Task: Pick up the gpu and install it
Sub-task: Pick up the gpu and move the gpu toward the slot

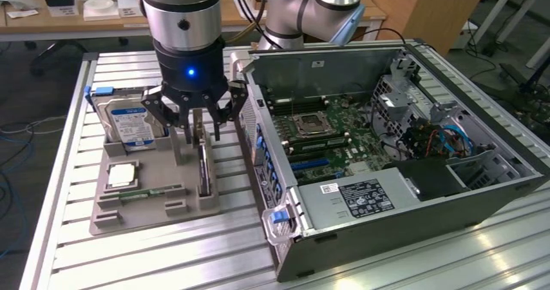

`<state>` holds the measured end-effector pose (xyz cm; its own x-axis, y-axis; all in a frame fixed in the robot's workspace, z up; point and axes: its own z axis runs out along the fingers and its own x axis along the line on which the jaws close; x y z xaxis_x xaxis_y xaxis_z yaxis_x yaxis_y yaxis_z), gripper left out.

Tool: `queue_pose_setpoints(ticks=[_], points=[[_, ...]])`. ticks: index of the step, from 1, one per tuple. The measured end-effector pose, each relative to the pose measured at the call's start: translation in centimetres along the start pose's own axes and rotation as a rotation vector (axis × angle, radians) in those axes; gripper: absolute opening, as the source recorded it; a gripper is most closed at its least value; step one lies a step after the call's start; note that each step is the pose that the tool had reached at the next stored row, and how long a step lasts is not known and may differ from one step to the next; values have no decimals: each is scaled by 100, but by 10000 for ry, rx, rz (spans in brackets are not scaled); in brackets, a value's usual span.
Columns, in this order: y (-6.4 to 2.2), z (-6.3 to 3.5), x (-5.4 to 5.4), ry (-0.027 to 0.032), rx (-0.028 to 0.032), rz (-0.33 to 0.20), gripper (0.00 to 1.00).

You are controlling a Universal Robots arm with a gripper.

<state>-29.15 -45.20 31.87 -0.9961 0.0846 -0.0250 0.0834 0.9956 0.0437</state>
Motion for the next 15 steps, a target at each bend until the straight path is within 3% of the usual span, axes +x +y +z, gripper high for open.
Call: queue_pose_setpoints(ticks=[15], points=[[-1, 29, 1, 0, 0, 0, 49]])
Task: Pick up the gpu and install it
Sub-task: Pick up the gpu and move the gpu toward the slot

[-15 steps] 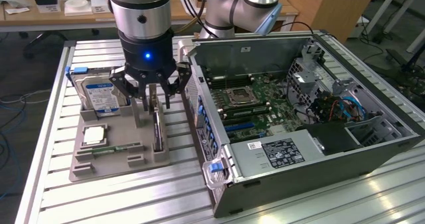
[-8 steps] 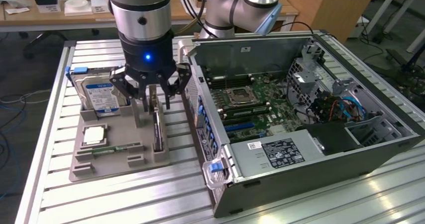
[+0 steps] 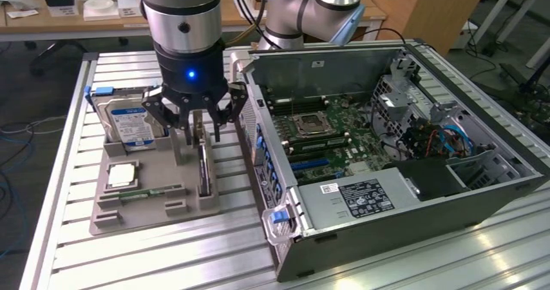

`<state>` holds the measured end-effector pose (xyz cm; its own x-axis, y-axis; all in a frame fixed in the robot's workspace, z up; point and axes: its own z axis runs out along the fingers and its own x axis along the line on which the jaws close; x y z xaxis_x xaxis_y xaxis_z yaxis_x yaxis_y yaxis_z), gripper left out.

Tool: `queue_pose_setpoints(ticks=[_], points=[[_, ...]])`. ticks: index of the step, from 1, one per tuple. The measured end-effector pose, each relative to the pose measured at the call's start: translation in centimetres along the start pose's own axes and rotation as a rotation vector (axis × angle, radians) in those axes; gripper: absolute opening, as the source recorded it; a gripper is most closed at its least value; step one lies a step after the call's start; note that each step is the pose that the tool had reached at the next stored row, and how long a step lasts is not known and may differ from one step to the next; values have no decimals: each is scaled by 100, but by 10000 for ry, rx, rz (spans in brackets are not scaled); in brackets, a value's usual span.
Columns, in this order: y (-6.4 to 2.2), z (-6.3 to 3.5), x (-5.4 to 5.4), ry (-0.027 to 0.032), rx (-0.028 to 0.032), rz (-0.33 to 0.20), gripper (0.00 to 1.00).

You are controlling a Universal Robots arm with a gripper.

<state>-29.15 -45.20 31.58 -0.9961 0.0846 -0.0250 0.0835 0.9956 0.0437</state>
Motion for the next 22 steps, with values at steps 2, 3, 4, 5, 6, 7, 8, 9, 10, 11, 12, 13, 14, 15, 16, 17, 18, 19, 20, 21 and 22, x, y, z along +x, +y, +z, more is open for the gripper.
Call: queue_pose_setpoints(ticks=[2, 3, 4, 5, 6, 7, 8, 9, 10, 11, 12, 13, 14, 15, 16, 17, 18, 19, 20, 21, 22], points=[[0, 5, 0, -2, -2, 0, 49], [0, 11, 0, -3, -3, -1, 49], [-1, 19, 1, -1, -1, -1, 49], [-1, 29, 1, -1, 0, 0, 49], [-2, 39, 1, -1, -1, -1, 49], [-2, 50, 1, -1, 0, -1, 49], [-3, 64, 2, -1, 0, -1, 49], [-4, 80, 2, -1, -1, -1, 49], [-4, 97, 2, -1, -1, -1, 49], [-5, 111, 3, -1, -1, -1, 49], [-6, 124, 3, 0, 0, 0, 49], [-6, 136, 3, -1, 0, 0, 49], [-7, 146, 4, 0, 1, 0, 49], [-7, 155, 4, 0, 0, 0, 49], [-7, 164, 4, 0, 0, 0, 49], [-8, 172, 4, 0, -1, 0, 49], [-8, 180, 4, 0, 0, 0, 49], [-8, 187, 5, 0, -1, 0, 49], [-8, 194, 5, 0, 0, 0, 49], [-9, 201, 5, 0, 0, 0, 49], [-9, 208, 5, 0, 0, 0, 49]])
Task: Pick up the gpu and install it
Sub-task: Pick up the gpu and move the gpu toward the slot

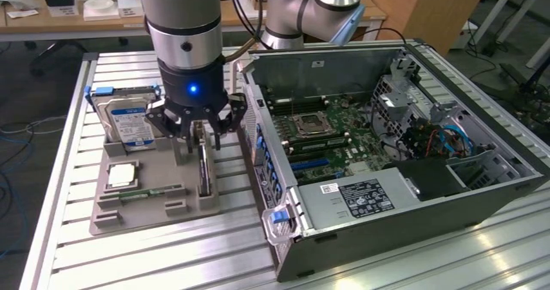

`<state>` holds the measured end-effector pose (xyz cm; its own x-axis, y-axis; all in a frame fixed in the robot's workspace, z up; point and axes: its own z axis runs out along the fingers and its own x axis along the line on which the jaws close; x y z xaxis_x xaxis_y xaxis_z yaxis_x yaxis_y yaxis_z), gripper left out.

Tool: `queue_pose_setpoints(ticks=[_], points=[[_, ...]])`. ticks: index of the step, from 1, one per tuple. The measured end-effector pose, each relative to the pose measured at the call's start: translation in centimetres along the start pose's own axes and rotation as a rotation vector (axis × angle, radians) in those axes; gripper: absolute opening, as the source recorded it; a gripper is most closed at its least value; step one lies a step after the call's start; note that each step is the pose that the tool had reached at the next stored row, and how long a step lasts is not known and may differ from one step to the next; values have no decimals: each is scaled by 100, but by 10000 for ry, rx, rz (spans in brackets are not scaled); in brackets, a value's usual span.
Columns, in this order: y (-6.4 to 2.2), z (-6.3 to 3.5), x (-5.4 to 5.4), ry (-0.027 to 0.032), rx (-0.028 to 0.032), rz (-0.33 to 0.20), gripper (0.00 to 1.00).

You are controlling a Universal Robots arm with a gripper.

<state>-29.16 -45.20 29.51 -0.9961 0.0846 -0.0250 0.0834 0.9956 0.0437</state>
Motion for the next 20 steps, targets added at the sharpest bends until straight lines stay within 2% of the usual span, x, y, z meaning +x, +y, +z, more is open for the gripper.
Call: queue_pose_setpoints(ticks=[20], points=[[-6, 137, 3, -1, 0, 0, 49]])
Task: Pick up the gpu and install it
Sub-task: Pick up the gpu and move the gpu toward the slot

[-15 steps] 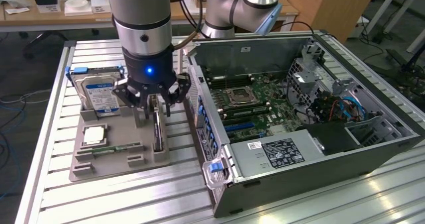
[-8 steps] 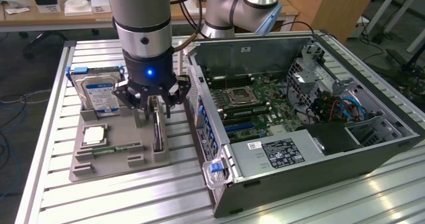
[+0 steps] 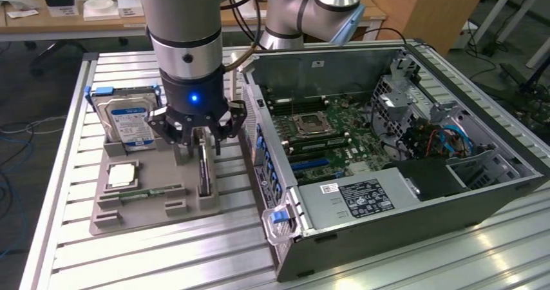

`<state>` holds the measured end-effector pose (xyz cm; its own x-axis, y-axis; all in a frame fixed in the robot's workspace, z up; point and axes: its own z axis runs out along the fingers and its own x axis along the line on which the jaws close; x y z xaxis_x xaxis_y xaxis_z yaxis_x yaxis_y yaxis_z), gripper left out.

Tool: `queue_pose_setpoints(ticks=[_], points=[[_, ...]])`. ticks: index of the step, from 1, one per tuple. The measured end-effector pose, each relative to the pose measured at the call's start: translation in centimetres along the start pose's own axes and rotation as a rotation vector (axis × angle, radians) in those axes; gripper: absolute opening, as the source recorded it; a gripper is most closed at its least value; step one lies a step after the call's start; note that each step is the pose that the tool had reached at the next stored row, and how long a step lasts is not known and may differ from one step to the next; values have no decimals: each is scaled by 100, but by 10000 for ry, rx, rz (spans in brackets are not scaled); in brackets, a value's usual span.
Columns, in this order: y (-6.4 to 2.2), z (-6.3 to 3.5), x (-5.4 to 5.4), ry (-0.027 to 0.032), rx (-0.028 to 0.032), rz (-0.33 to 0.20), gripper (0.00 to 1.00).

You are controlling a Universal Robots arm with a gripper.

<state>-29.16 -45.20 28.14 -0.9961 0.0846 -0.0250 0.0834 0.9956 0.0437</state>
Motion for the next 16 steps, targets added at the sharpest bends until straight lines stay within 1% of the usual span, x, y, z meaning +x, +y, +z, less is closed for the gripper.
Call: queue_pose_setpoints(ticks=[8, 16], points=[[0, 2, 0, 0, 0, 0, 49], [-1, 27, 0, -1, 0, 0, 49]])
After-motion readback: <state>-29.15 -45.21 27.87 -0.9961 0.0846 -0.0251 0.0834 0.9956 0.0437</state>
